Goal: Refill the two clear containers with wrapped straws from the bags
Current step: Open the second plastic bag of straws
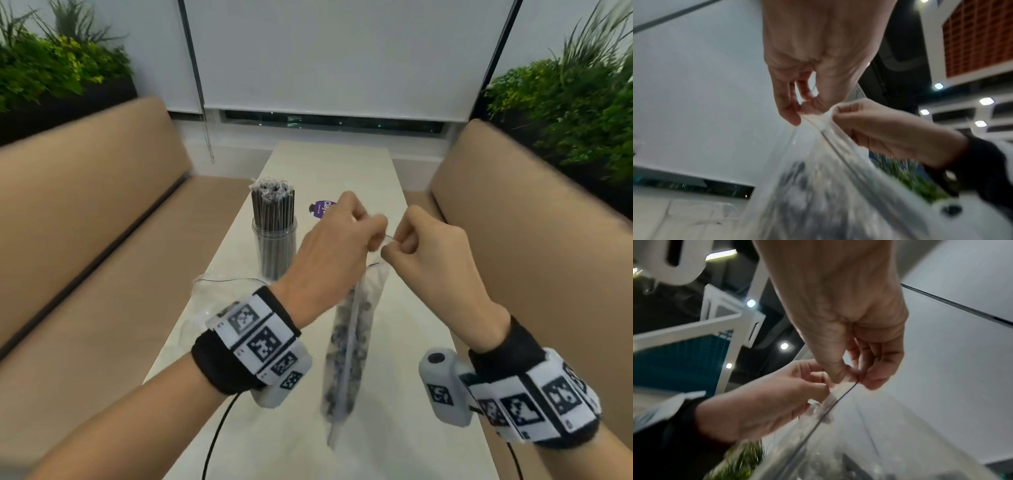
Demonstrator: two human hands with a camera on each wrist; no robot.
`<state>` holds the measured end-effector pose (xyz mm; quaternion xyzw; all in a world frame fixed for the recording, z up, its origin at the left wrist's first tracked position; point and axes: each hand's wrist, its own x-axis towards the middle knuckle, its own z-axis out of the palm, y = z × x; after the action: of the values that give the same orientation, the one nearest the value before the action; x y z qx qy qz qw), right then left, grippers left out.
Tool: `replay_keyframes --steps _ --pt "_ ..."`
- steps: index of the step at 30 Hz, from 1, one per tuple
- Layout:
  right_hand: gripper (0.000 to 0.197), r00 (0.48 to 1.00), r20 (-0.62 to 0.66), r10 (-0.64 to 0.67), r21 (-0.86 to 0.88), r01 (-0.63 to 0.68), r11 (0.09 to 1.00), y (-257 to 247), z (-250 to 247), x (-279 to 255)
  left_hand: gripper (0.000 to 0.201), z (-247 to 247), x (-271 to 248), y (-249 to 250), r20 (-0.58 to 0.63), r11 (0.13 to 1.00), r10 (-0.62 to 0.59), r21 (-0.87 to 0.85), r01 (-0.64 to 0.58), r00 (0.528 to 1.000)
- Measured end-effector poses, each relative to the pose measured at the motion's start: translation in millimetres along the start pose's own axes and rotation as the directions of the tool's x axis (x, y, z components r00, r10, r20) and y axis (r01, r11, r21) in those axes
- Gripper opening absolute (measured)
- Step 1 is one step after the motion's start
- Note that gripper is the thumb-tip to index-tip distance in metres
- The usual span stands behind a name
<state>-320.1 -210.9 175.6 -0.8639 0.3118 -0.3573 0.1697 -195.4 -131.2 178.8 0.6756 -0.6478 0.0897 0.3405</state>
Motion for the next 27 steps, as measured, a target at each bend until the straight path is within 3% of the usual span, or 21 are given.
replay_keyframes --steps 1,3,5,7,10,12,14,16,18,20,21,23,25,27 --pt "0.010 1.000 -0.024 0.020 0.011 -0.020 1.000 -1 1 2 0.016 5 -2 0 0.040 0.992 0.019 0.128 -0.024 0.999" --pt "0.009 0.997 -0.052 0.051 -0.009 -0.052 0.999 -2 7 3 0.027 18 -8 -4 0.104 0.970 -0.087 0.236 0.061 0.991" --pt "0.018 0.995 -0.055 0.079 -0.028 -0.080 0.996 -1 15 3 0.032 21 -7 -9 0.152 0.980 -0.192 0.078 0.181 0.970" --pt "0.035 0.987 0.049 0.151 -0.012 -0.151 0.988 -2 23 2 0.031 21 -4 -9 0.212 0.958 -0.222 -0.134 0.253 0.952" --pt "0.042 0.929 0.270 0.253 0.084 -0.285 0.955 3 25 0 0.045 16 -3 -13 0.263 0.958 -0.164 -0.189 0.218 0.951" --pt "0.035 0.918 0.279 0.283 0.036 -0.304 0.952 17 14 -1 0.058 9 -10 -27 0.234 0.992 -0.123 0.025 0.121 0.964" --pt "0.026 0.918 0.233 0.322 -0.066 -0.316 0.947 33 -2 -1 0.056 2 -18 -45 0.242 0.950 -0.153 0.304 0.075 0.958" --pt "0.021 0.912 0.220 0.345 -0.119 -0.326 0.938 41 -9 -3 0.045 4 -22 -55 0.243 0.919 -0.241 0.369 0.141 0.940" --pt "0.020 0.893 0.268 0.361 -0.092 -0.350 0.932 38 -1 -5 0.039 11 -19 -54 0.256 0.930 -0.363 0.163 0.330 0.896" --pt "0.018 0.847 0.367 0.384 -0.065 -0.388 0.919 39 10 -11 0.052 20 -18 -52 0.340 0.886 -0.405 -0.082 0.456 0.849" --pt "0.017 0.826 0.389 0.409 -0.076 -0.413 0.907 43 12 -14 0.061 22 -20 -53 0.388 0.889 -0.376 -0.107 0.446 0.841" --pt "0.020 0.807 0.336 0.485 -0.107 -0.479 0.871 57 2 -15 0.069 18 -28 -62 0.403 0.944 -0.320 0.064 0.323 0.858" --pt "0.020 0.784 0.314 0.536 -0.144 -0.519 0.843 71 -17 -15 0.067 12 -34 -72 0.369 0.927 -0.293 0.334 0.169 0.882" --pt "0.022 0.747 0.380 0.545 -0.171 -0.522 0.835 77 -27 -17 0.061 9 -33 -76 0.372 0.912 -0.309 0.377 0.162 0.875"
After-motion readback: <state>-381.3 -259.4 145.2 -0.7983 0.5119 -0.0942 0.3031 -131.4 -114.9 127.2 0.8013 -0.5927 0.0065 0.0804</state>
